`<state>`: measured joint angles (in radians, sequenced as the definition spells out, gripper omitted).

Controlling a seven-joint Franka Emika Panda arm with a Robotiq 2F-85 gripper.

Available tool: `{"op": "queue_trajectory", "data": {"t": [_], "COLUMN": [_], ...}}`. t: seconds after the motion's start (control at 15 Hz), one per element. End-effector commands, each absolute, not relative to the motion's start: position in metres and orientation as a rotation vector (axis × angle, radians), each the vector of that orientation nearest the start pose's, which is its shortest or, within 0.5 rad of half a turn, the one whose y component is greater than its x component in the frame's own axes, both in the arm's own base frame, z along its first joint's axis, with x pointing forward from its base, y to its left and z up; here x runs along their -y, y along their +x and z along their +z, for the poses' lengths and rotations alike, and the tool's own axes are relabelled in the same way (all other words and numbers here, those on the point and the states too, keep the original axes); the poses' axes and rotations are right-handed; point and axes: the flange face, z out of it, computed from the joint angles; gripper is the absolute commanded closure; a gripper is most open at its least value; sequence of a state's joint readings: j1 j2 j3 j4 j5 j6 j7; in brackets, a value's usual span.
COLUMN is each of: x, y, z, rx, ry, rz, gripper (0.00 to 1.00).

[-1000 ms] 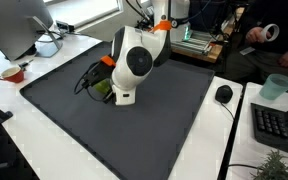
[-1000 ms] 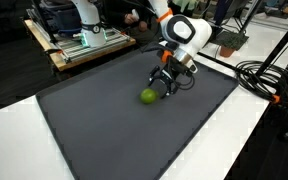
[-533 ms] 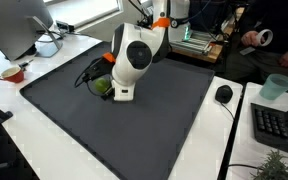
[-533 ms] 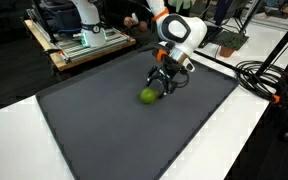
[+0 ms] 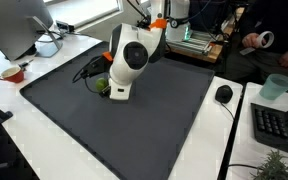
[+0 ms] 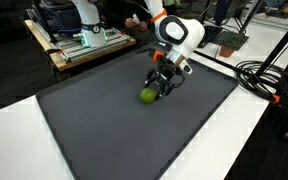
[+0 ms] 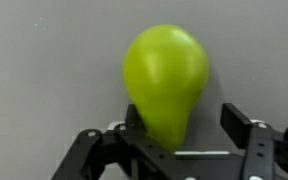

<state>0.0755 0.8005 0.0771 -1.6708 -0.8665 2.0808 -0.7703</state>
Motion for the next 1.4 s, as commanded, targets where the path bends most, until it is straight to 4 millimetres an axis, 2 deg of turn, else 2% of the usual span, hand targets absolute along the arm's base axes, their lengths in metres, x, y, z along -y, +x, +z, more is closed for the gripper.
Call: {"op": "queue_trajectory", "data": {"t": [0.0,0.33,0.4,1.0,1.33], "x": [-0.058,-0.062,-0.063,-0.071,-0.073], "y": [0.638,0.64,0.64,0.635,0.634], "z": [0.125,0.128,0.129,0.137,0.149], "rx": [2.373,2.369,2.365,2.405,2.437], "ry": [-2.583,-2.611,-2.619,-2.657,-2.663], "rz": [0.906,0.88,0.876,0.935,0.943], "gripper": [0.45,0.8,0.84,0.85,0.85]}}
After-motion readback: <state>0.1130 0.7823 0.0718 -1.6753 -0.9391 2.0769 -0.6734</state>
